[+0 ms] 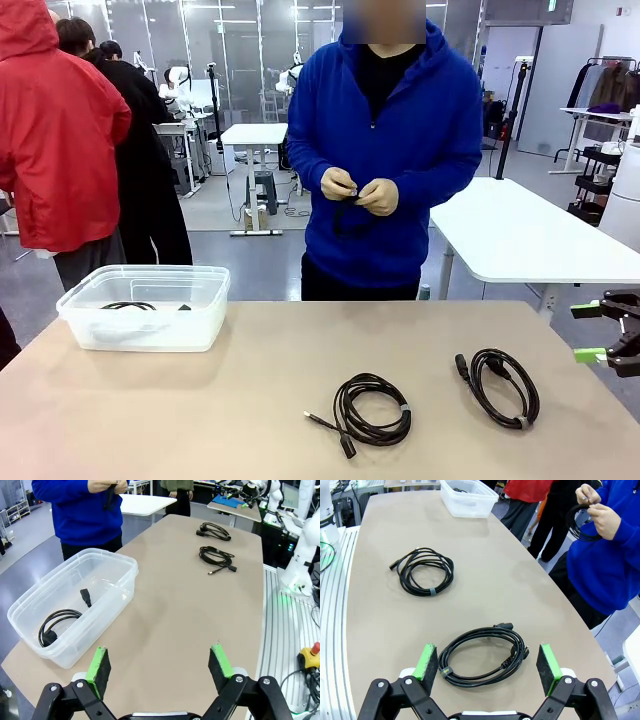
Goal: Organize and store the cables.
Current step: Place the Power Cable into the Organizing box.
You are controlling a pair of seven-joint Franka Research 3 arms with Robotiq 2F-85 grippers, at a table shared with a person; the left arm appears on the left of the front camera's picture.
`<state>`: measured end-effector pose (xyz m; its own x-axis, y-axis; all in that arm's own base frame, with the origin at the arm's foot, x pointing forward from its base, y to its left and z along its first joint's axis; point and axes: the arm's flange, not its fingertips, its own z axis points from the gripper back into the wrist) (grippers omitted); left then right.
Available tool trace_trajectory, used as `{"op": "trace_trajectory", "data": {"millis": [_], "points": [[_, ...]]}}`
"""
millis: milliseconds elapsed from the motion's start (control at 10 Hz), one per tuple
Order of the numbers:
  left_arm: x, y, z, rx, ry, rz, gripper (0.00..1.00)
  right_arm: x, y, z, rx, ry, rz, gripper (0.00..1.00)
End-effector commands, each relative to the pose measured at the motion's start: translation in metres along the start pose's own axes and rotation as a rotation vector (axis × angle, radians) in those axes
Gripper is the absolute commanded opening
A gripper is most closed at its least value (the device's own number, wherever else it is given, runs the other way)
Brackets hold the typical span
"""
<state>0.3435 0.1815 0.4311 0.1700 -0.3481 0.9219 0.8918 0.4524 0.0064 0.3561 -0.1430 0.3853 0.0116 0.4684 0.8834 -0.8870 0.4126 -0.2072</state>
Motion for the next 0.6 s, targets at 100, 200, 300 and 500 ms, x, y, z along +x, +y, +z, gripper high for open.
{"op": "trace_trajectory", "data": {"millis": [100, 200, 300, 500], "points": [[0.0024, -0.0023, -0.004, 0.034, -0.012, 0.005, 1.0, 0.0012, 0.0005, 0.0009, 0.003, 0.013, -0.005, 1.0], [0.0024, -0.0023, -0.004, 0.034, -0.012, 0.005, 1.0, 0.0012, 0.0005, 0.0009, 0.003, 0.013, -0.005, 1.0], [0.0024, -0.0023, -0.004, 0.034, -0.012, 0.005, 1.0, 0.0012, 0.0005, 0.0009, 0.003, 0.013, -0.005, 1.0], [0.0024, -0.0023, -0.004, 0.034, -0.012, 0.005, 1.0, 0.0, 0.0, 0.0, 0.0, 0.0, 0.0, 1.0]]}}
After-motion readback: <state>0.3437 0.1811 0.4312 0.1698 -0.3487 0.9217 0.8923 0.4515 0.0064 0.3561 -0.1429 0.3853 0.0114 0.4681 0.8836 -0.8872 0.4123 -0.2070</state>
